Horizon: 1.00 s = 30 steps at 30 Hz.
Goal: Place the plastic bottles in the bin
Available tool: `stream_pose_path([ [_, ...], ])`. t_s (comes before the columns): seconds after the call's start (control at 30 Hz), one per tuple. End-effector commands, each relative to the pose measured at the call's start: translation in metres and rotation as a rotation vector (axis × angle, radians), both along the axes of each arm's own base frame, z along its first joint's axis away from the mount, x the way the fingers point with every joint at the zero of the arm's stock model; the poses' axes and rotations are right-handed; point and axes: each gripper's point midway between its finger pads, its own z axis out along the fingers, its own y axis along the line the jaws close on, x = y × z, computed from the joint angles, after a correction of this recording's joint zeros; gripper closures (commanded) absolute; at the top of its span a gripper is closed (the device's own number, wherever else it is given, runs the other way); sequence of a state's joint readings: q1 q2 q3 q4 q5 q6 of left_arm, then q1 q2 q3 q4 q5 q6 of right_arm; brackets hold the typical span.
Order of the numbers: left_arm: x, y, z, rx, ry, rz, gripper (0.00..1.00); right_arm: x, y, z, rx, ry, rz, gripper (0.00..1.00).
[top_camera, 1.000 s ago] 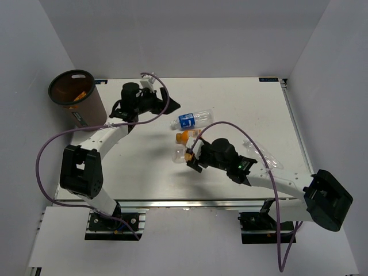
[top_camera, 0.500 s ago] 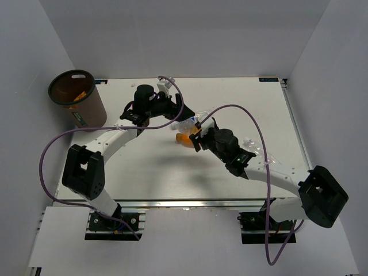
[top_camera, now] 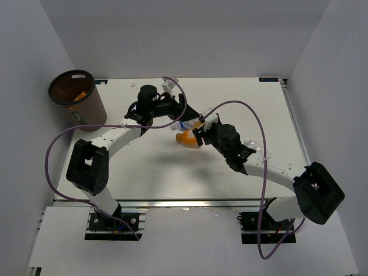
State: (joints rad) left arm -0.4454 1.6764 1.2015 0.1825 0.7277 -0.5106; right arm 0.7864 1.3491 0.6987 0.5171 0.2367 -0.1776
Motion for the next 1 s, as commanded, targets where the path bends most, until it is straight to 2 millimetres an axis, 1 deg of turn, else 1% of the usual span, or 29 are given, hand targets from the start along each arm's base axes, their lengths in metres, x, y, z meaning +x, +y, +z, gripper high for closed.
stream_pose_path([
  [0.0, -0.013, -0.006, 0.014, -0.004, -0.034, -0.052, 0.02, 0.018, -0.006, 0.065, 0.192, -0.137, -0.058, 0.67],
  [0.1, -0.016, -0.01, 0.014, -0.004, -0.042, -0.065, 0.02, 0.02, -0.005, 0.069, 0.19, -0.153, -0.047, 0.67],
  [0.2, -0.017, -0.014, 0.012, -0.001, -0.038, -0.074, 0.02, 0.022, -0.006, 0.074, 0.196, -0.172, -0.051, 0.64],
  [0.23, -0.017, -0.014, 0.012, -0.003, -0.04, -0.079, 0.04, 0.022, -0.005, 0.075, 0.192, -0.173, -0.048, 0.63],
  [0.27, -0.017, -0.015, 0.013, -0.008, -0.046, -0.082, 0.13, 0.023, -0.005, 0.074, 0.187, -0.171, -0.044, 0.62],
  [0.3, -0.018, -0.016, 0.014, -0.012, -0.045, -0.09, 0.19, 0.022, -0.002, 0.074, 0.185, -0.172, -0.029, 0.61],
  [0.37, -0.018, -0.017, 0.017, -0.023, -0.051, -0.091, 0.33, 0.02, 0.001, 0.072, 0.18, -0.171, -0.006, 0.54],
  [0.4, -0.018, -0.016, 0.019, -0.027, -0.053, -0.086, 0.53, 0.019, 0.001, 0.07, 0.177, -0.17, -0.001, 0.49],
  [0.43, -0.017, -0.016, 0.02, -0.029, -0.055, -0.079, 0.62, 0.019, -0.001, 0.067, 0.171, -0.163, -0.009, 0.43],
  [0.47, -0.018, -0.016, 0.021, -0.031, -0.057, -0.078, 0.67, 0.019, -0.002, 0.065, 0.168, -0.159, -0.015, 0.4],
  [0.5, -0.017, -0.016, 0.021, -0.032, -0.056, -0.074, 0.69, 0.02, -0.005, 0.063, 0.162, -0.157, -0.031, 0.36],
  [0.53, -0.017, -0.015, 0.024, -0.034, -0.061, -0.069, 0.7, 0.019, -0.008, 0.064, 0.166, -0.158, -0.044, 0.15],
  [0.57, -0.016, -0.014, 0.025, -0.03, -0.062, -0.063, 0.71, 0.018, -0.011, 0.059, 0.161, -0.15, -0.05, 0.11],
  [0.6, -0.013, -0.014, 0.031, -0.029, -0.074, -0.053, 0.74, 0.017, -0.014, 0.058, 0.162, -0.15, -0.063, 0.11],
  [0.63, -0.008, -0.012, 0.033, -0.021, -0.083, -0.018, 0.76, 0.015, -0.018, 0.063, 0.173, -0.158, -0.071, 0.11],
  [0.67, -0.004, -0.01, 0.033, -0.012, -0.082, 0.002, 0.78, 0.012, -0.022, 0.057, 0.171, -0.146, -0.081, 0.11],
  [0.7, 0.0, -0.007, 0.037, -0.012, -0.089, 0.022, 0.79, 0.013, -0.03, 0.057, 0.183, -0.144, -0.123, 0.11],
  [0.73, 0.003, -0.004, 0.041, -0.014, -0.098, 0.037, 0.81, 0.01, -0.036, 0.066, 0.228, -0.143, -0.145, 0.11],
  [0.77, 0.011, 0.004, 0.045, -0.019, -0.1, 0.069, 0.83, 0.007, -0.043, 0.058, 0.235, -0.123, -0.168, 0.11],
  [0.8, 0.015, 0.009, 0.051, -0.027, -0.104, 0.089, 0.84, 0.004, -0.046, 0.056, 0.244, -0.11, -0.178, 0.11],
  [0.83, 0.028, 0.023, 0.058, -0.038, -0.107, 0.131, 0.86, -0.001, -0.049, 0.062, 0.284, -0.104, -0.182, 0.11],
  [0.87, 0.035, 0.033, 0.065, -0.047, -0.116, 0.161, 0.88, -0.001, -0.058, 0.059, 0.294, -0.089, -0.227, 0.11],
  [0.9, 0.043, 0.044, 0.072, -0.056, -0.121, 0.195, 0.9, -0.003, -0.065, 0.049, 0.303, -0.048, -0.269, 0.11],
  [0.93, 0.061, 0.07, 0.082, -0.067, -0.135, 0.26, 0.92, -0.003, -0.074, 0.049, 0.353, -0.022, -0.327, 0.11],
  [0.97, 0.07, 0.086, 0.091, -0.071, -0.152, 0.311, 0.92, -0.003, -0.089, 0.043, 0.349, -0.005, -0.406, 0.11],
])
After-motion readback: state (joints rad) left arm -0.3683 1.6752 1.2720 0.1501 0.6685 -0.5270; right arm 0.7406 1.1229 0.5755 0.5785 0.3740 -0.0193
